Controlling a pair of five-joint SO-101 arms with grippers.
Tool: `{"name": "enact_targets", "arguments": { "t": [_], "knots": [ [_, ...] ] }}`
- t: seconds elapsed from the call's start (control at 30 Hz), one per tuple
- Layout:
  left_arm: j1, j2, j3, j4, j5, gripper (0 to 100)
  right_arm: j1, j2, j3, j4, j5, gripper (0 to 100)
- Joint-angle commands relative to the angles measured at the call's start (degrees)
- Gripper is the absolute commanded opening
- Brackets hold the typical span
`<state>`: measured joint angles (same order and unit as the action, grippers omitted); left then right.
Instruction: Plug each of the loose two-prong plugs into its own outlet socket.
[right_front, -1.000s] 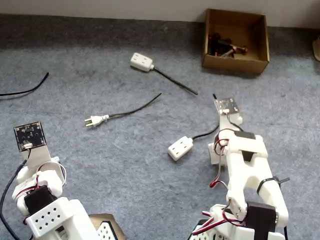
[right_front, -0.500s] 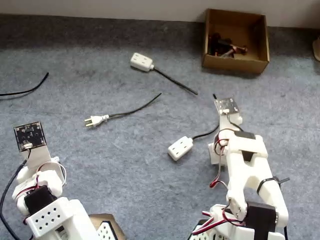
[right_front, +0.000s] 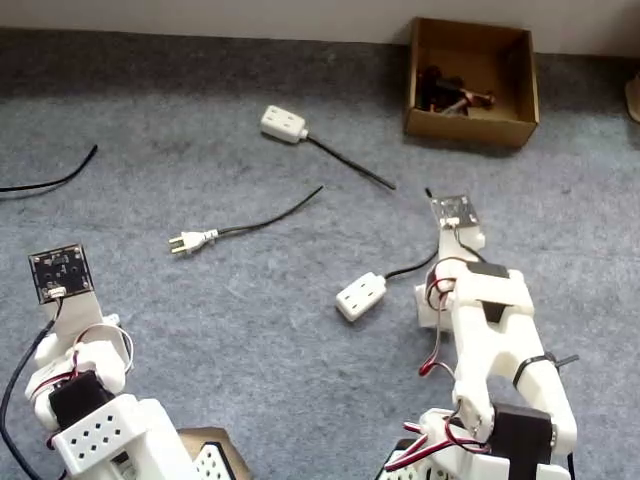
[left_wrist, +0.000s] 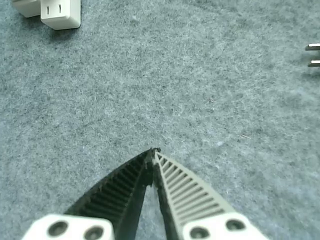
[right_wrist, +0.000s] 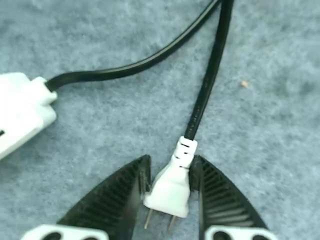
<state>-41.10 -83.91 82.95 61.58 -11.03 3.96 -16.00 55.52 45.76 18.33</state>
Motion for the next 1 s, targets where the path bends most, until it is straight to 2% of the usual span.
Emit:
{"name": "enact_targets", "arguments": {
  "t": [0.0, 0.47, 0.77, 0.97],
  "knots": [
    [0.84, -0.84, -0.4, -1.14, -0.44, 1, 0.84, -1.8, 0.04, -0.66, -2.81, 17.7],
    [1.1, -0.84, -0.66, -1.14, -0.44, 1, 0.84, -1.89, -0.22, -0.57, -3.34, 17.7],
    [6.02, -0.84, -0.84, -1.41, -0.44, 1, 0.92, -1.89, -0.31, 0.13, -3.34, 17.7],
    [6.11, -0.84, -0.48, -3.25, -0.35, 1, 1.01, -1.89, -0.57, 2.59, -3.43, 17.7]
  ]
}}
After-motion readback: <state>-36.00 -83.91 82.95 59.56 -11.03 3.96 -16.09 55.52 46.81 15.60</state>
